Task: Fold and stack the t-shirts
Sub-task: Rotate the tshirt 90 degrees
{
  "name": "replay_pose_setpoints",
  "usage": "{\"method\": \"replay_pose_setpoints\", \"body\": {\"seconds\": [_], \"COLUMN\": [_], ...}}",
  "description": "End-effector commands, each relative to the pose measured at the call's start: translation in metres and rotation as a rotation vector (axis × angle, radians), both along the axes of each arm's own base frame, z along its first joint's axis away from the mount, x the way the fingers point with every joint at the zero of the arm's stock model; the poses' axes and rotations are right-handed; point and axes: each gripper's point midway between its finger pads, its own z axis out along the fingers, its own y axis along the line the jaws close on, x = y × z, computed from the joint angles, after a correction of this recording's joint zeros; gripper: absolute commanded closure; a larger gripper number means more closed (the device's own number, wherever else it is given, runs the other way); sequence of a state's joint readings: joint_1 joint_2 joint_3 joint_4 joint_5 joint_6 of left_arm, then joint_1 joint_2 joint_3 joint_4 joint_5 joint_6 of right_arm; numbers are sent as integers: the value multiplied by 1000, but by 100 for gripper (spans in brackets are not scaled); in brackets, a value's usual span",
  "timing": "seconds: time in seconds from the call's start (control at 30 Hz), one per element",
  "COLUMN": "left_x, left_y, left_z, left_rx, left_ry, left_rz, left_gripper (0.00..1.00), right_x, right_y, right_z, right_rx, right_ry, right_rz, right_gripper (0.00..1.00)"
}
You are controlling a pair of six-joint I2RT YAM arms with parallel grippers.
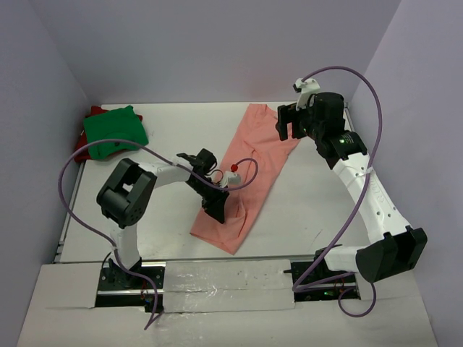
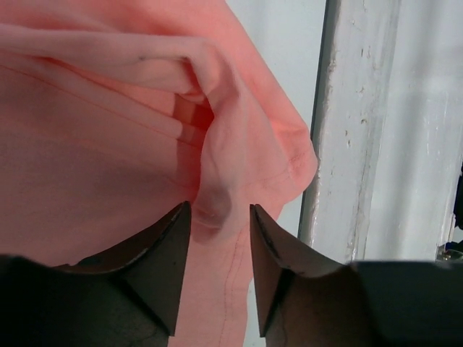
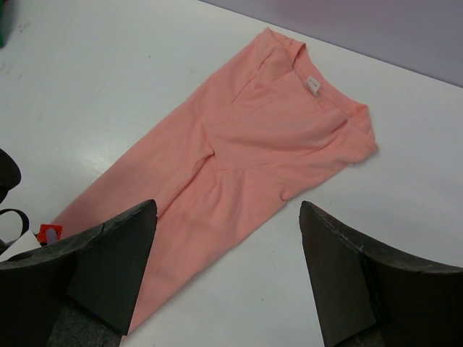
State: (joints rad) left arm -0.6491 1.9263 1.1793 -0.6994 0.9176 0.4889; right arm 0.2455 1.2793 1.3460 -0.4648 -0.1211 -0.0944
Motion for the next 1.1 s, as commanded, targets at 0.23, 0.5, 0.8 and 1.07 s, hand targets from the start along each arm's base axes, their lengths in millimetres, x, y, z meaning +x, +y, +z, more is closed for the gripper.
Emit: {"method": "replay_pose_setpoints", "body": {"seconds": [0.23, 0.5, 0.8, 1.07], "left_x": [-13, -32, -30, -42], "left_y": [-10, -5, 5, 18], "left_z": [9, 1, 18, 36], "left_rx": [-48, 10, 41, 71], "left_ry": [58, 107, 43, 77], "left_rz": [-57, -97, -56, -39], "left_gripper": [64, 100, 100, 100], "right_x": [-3, -4, -4, -3], "right_y": [-11, -13, -12, -10], "right_z": [26, 30, 23, 20], "right_rx": [17, 24, 30, 28], "right_ry": [-74, -83, -65, -50], "right_rz": [-29, -36, -25, -14], "right_gripper": [14, 15, 15, 15]}}
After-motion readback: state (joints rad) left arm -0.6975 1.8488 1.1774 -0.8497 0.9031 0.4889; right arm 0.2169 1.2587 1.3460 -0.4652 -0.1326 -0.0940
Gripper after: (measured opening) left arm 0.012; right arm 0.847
